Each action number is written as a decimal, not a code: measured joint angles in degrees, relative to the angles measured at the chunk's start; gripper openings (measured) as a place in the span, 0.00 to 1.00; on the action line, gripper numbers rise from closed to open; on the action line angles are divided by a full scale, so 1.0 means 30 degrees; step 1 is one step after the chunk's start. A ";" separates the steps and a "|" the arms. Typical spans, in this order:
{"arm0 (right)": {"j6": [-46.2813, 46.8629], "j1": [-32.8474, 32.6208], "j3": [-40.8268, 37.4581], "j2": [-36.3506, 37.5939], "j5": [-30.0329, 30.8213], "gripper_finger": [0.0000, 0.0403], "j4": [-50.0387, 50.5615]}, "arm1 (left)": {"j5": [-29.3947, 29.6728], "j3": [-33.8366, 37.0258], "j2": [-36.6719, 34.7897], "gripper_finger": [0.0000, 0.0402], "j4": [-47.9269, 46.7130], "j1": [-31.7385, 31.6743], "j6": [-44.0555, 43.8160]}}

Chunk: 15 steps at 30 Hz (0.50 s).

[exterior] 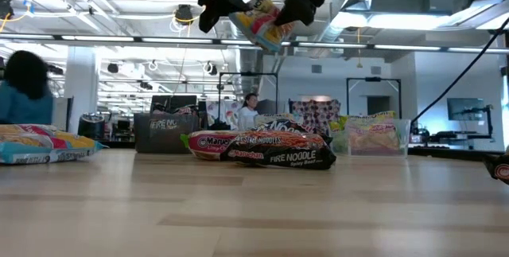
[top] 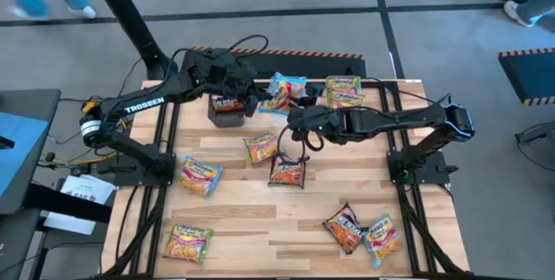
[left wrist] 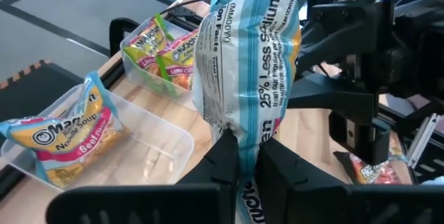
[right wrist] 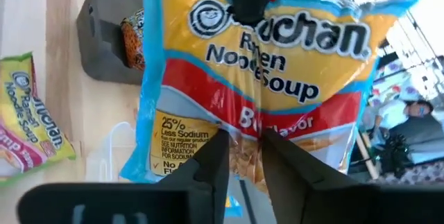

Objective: Sort Maruchan noodles
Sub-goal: Put the top right blue noodle pack into the left transparent bin

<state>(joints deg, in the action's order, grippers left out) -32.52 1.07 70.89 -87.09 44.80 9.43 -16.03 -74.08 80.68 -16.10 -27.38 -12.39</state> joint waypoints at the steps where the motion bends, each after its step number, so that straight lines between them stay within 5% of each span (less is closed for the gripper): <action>1: 0.0289 -0.0047 0.0000 0.0000 0.0303 0.29 0.0027 | 0.0014 0.0000 0.0000 0.04 -0.0014 0.0000 0.0095; 15: 0.2222 -0.1857 0.0029 0.0015 0.6285 0.40 0.0067 | 0.3157 0.0051 0.0051 0.03 -0.1364 -0.0001 0.4560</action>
<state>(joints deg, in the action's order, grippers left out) -25.85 -4.50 70.98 -87.05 63.66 9.63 -6.56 -73.93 80.84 -20.19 -27.38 1.29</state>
